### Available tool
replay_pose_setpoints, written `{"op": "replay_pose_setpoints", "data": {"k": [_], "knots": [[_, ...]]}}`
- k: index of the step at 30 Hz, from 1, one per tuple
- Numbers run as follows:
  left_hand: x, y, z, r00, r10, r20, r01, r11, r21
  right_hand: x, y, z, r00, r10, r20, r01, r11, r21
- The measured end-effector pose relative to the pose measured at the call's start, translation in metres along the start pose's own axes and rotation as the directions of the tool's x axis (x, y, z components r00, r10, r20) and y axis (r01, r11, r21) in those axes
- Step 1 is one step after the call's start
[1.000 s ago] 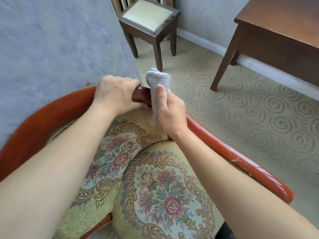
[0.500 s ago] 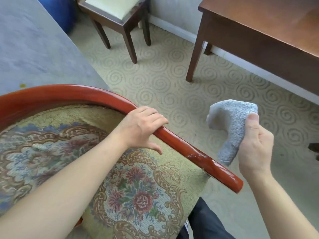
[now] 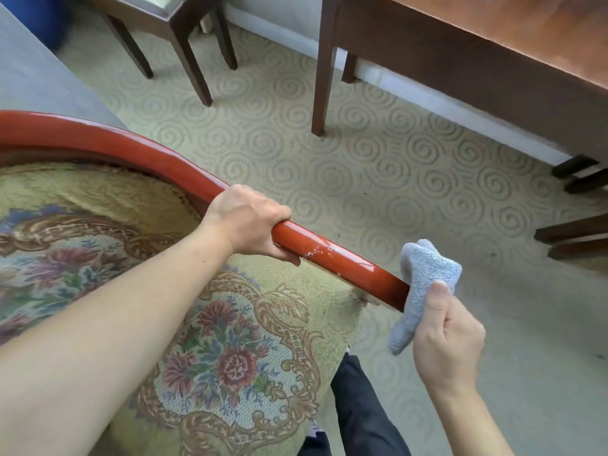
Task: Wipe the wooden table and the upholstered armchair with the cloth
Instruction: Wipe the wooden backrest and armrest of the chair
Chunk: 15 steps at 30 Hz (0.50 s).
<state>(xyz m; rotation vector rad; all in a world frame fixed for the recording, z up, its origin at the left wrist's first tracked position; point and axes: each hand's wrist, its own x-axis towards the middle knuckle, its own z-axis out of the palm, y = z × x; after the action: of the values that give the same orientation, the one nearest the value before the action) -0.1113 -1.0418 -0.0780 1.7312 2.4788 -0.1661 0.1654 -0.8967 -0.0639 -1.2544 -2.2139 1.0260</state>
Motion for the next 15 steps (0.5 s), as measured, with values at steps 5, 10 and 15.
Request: {"op": "replay_pose_setpoints", "data": {"k": [5, 10, 15], "knots": [[0.001, 0.000, 0.008, 0.997, -0.012, -0.076, 0.014, 1.000, 0.028, -0.033, 0.003, 0.045, 0.996, -0.004, 0.092, 0.006, 1.000, -0.028], [0.001, 0.001, 0.010, 0.992, -0.012, -0.125, 0.017, 0.999, 0.043, -0.033, -0.016, 0.069, 0.948, -0.314, 0.055, 0.319, 0.942, -0.105], [0.000, 0.001, 0.013, 0.986, -0.035, -0.163, 0.037, 0.999, 0.011, -0.025, -0.045, 0.097, 0.873, -0.432, 0.226, 0.486, 0.808, -0.334]]}}
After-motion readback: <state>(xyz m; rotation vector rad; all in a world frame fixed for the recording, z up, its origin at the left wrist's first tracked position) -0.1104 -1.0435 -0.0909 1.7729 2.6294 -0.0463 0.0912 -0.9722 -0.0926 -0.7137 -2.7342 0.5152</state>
